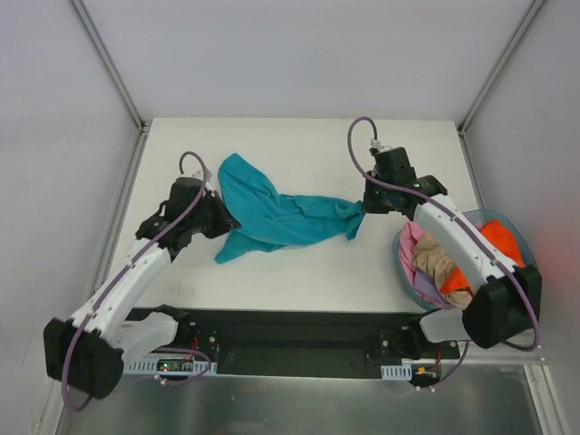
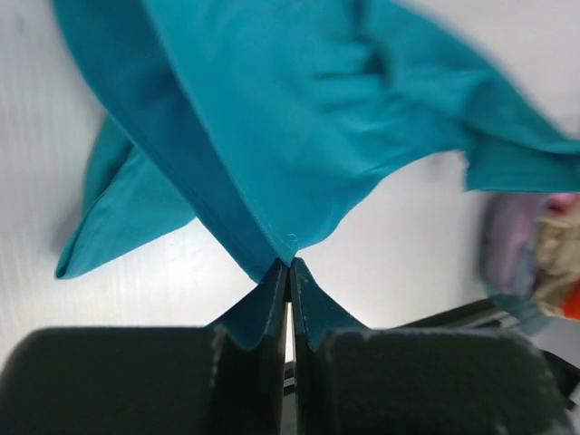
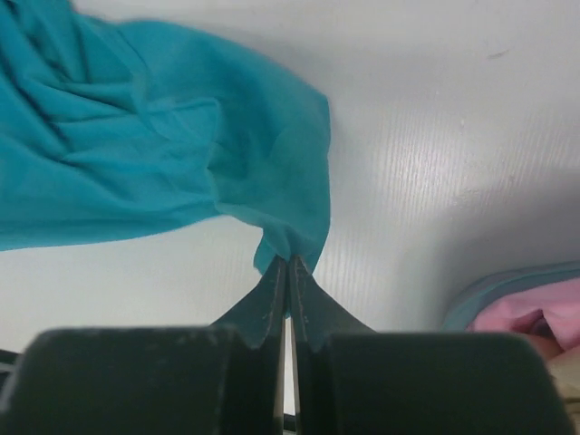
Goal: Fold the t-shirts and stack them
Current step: Flatten the tshirt out
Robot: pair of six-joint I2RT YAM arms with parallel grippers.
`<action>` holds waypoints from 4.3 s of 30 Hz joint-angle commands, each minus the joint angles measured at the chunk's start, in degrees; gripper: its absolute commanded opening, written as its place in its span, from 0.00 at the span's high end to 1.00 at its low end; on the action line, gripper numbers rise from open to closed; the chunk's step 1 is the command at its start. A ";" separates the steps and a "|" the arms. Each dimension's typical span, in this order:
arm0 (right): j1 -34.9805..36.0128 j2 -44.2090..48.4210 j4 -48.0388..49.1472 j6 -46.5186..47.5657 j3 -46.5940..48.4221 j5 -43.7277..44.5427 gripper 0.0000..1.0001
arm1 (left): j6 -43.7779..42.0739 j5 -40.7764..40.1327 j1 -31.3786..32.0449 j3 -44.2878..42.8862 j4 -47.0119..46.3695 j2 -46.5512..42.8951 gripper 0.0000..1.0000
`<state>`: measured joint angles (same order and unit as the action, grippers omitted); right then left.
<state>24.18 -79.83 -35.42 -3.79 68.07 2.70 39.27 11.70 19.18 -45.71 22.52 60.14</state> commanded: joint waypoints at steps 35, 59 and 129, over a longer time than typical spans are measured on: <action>-5.38 -9.66 27.23 14.43 66.33 13.48 0.99 | -11.94 -0.99 -18.82 -103.87 3.42 37.15 1.00; 10.36 23.86 -4.21 -13.44 -19.12 9.87 0.03 | 3.36 -14.35 -22.52 7.65 2.08 -12.23 0.06; 2.18 -30.47 1.14 6.96 8.84 0.29 0.35 | -0.07 -9.77 -21.11 -32.95 2.17 53.15 1.00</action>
<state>26.46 -110.13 -33.19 3.27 76.77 0.30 40.66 3.95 -1.61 -80.66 22.76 115.77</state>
